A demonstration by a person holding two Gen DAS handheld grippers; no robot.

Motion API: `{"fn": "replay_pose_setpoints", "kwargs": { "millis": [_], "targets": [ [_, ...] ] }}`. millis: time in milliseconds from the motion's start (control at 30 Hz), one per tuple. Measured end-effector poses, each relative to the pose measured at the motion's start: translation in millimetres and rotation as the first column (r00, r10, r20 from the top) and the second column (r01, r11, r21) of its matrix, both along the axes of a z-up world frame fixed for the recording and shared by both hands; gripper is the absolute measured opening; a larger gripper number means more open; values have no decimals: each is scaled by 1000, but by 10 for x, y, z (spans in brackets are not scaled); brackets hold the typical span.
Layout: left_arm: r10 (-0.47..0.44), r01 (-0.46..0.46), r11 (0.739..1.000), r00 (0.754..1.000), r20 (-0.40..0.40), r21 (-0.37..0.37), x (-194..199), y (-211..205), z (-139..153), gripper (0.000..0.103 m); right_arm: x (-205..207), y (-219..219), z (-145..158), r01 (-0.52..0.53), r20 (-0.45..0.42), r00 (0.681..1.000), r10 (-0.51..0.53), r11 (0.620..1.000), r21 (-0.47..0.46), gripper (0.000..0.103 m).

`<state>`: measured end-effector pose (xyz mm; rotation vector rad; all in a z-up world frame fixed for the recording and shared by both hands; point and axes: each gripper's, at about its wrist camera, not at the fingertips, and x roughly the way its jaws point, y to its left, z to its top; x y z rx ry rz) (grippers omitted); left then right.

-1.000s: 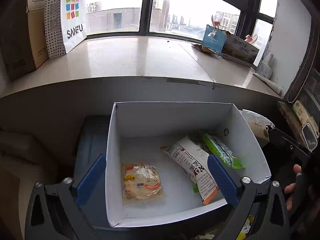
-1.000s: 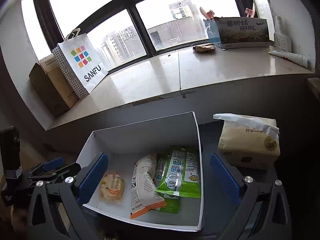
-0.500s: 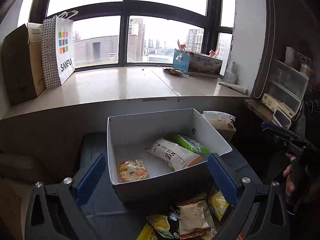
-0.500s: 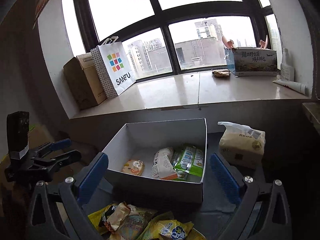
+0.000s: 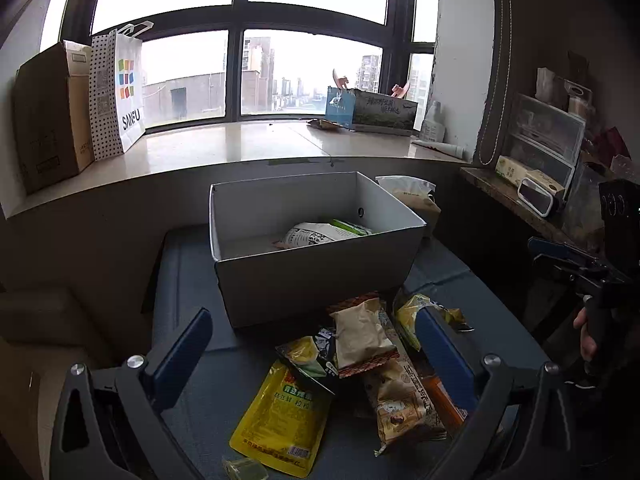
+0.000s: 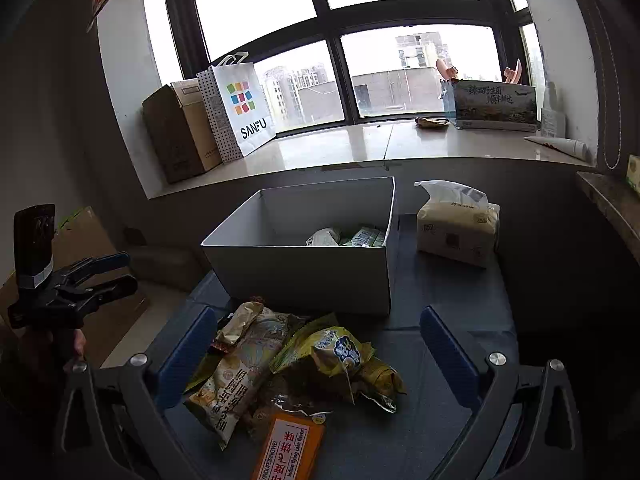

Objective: Organize snacks
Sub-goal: 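Grasp the clear jelly cup with the left gripper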

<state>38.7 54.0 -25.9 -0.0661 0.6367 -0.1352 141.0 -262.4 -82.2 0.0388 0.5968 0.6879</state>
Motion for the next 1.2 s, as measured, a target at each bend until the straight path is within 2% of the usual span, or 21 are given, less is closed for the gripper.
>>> {"fn": "replay_pose_setpoints", "kwargs": {
  "millis": [100, 233, 333, 467, 600, 900, 1000, 1200],
  "targets": [
    [-7, 6, 1000, 1000, -23, -30, -121, -100, -163, 103, -161, -121, -147, 33, -19, 999, -33, 999, 8, 103],
    [-42, 41, 999, 998, -49, -18, -250, -192, -325, 103, -383, -266, -263, 58, -20, 998, -57, 998, 31, 103],
    [-44, 43, 999, 998, -48, -18, -322, -185, -384, 103, -427, -334, -283, 69, -30, 997, -68, 997, 33, 103],
    [-40, 36, 997, 998, -54, -62, -325, -68, -387, 103, -385, -385, -263, 89, -40, 995, -87, 994, 63, 103],
    [-30, 25, 998, 995, -97, -57, -273, 68, -501, 103, -385, -376, -282, 92, -46, 995, -89, 993, 78, 103],
    [-29, 19, 999, 961, -274, -39, -210, 286, -1165, 103, -393, -271, -364, 71, -62, 996, -67, 996, 52, 103],
    [-24, 19, 1000, 954, -298, -21, -268, 328, -1281, 103, -407, -228, -378, 62, -58, 997, -59, 997, 38, 103],
    [1, -22, 998, 950, -311, -64, -379, 537, -1384, 103, -403, -169, -430, 56, -74, 996, -54, 998, 23, 103]
  ]
}}
